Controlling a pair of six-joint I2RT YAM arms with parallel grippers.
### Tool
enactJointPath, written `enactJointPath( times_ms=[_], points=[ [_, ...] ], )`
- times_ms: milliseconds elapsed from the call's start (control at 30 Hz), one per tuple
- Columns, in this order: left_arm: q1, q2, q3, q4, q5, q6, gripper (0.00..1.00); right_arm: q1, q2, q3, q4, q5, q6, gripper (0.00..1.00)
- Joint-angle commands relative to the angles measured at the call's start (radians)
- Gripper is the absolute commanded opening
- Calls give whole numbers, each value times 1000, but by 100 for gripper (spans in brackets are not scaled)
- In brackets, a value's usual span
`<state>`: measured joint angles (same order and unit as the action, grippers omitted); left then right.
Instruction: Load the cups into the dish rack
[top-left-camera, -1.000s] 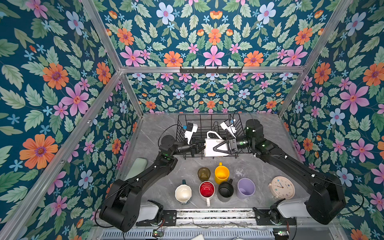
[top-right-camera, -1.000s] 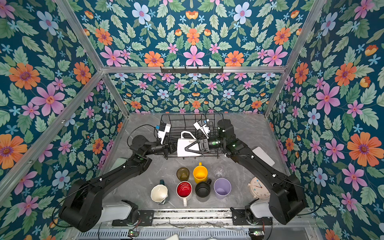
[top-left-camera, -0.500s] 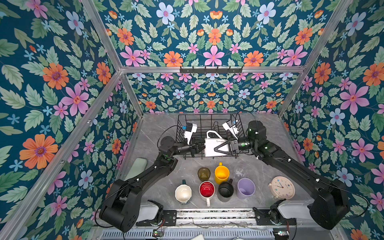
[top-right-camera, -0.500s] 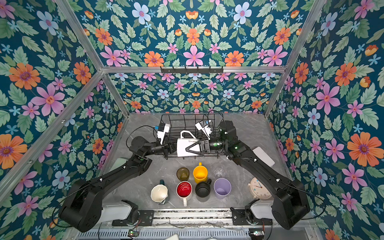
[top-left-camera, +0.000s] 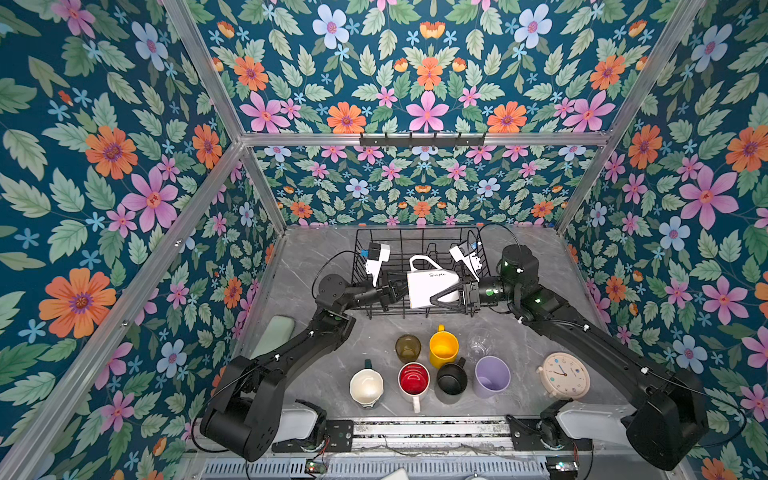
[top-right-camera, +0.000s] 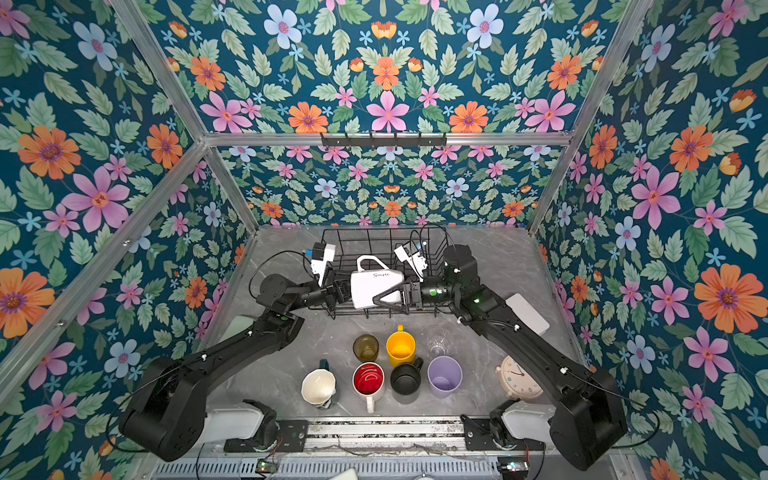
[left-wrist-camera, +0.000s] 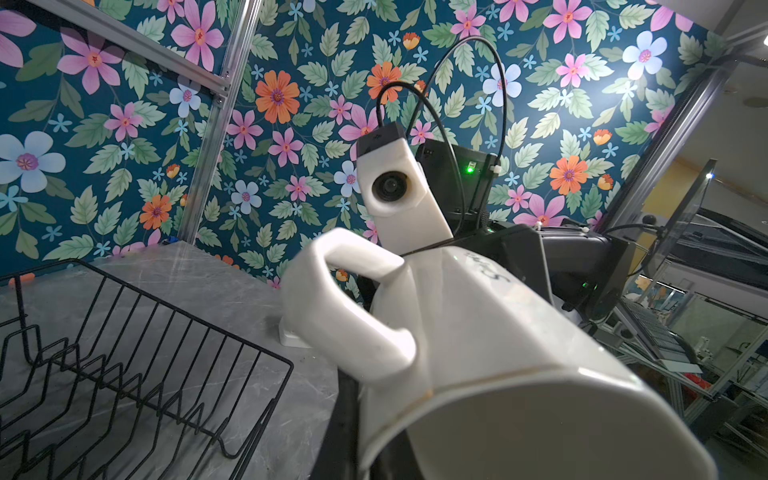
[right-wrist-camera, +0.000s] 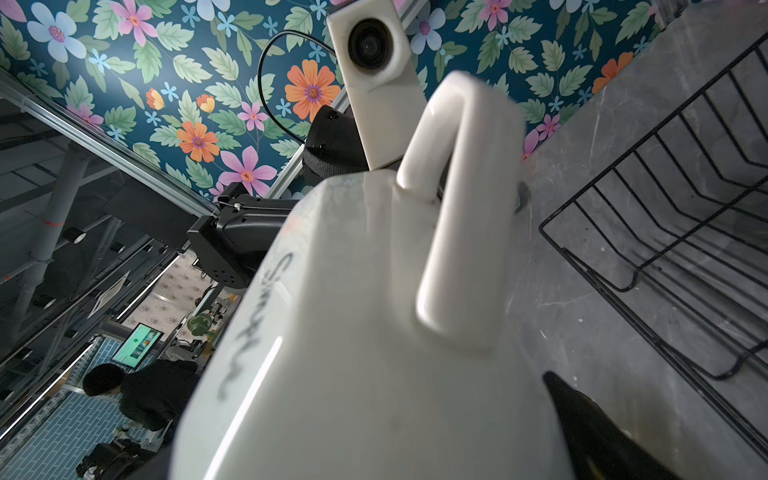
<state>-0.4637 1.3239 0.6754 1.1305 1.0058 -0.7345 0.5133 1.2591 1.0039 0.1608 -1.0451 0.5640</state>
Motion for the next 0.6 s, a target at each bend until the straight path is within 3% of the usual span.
enactJointPath(
  times_ms=[0,567],
  points=[
    [0,-2,-3,107,3,-27,0,-10,-2,6,37,46,4,99],
    [0,15,-1,123,14,-43,0,-15,75,73,87,-46,55,99]
  ],
)
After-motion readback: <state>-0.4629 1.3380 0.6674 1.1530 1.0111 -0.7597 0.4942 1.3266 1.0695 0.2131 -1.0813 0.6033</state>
